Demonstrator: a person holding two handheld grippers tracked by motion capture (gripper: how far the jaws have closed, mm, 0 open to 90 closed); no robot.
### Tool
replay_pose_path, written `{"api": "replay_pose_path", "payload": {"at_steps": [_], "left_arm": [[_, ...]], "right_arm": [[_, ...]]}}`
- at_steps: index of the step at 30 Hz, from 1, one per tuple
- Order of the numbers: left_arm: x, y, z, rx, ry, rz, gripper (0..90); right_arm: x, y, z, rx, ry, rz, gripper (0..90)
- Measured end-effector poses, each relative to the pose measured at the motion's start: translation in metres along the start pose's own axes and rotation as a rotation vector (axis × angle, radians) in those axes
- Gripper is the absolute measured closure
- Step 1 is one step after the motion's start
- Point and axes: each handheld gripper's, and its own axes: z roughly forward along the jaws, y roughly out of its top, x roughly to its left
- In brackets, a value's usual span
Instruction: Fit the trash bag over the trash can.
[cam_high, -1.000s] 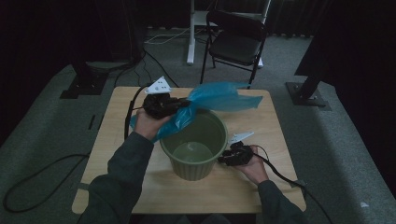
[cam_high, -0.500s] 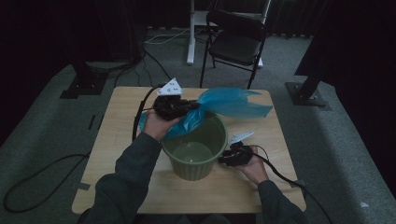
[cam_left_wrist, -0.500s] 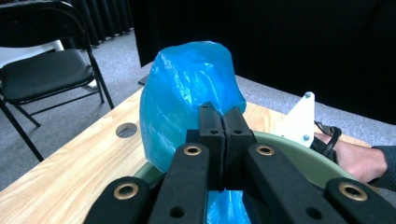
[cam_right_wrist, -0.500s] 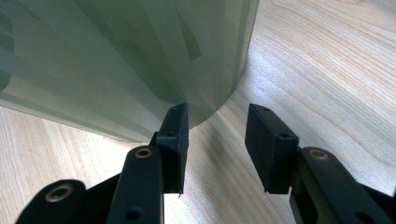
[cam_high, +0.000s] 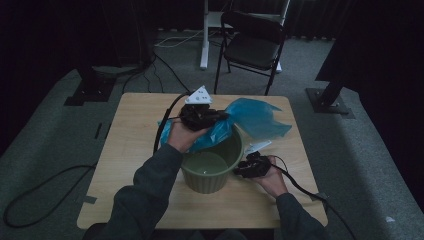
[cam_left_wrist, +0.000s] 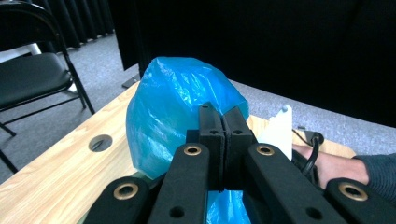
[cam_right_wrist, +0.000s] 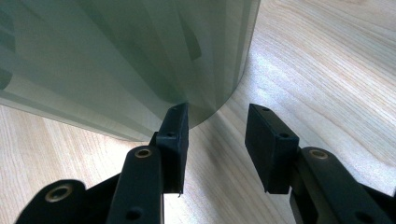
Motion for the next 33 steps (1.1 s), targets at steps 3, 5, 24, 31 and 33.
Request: {"api": "replay_pose_path", "payload": {"at_steps": [3,5,24,31,33], "left_arm": [[-0.005,0.003,0.007,0.005,-0.013,0.005,88.9],[-0.008,0.006,0.011,0.01,-0.021,0.012,88.9],[-0.028,0.014,0.033,-0.001,-0.096,0.019,88.8],[-0.024,0.008,0.026,0.003,-0.087,0.011,88.7],[-0.023,0.007,0.025,0.001,-0.085,0.004,88.7]], "right_arm": [[0.0,0.0,0.0,0.0,0.001,0.0,58.9],[0.0,0.0,0.0,0.001,0.002,0.001,58.9],[0.0,0.0,0.0,0.01,0.004,-0.007,58.8],[0.002,0.0,-0.002,0.008,0.003,0.011,58.6],[0.002,0.001,-0.002,0.009,0.004,0.017,58.6]]}}
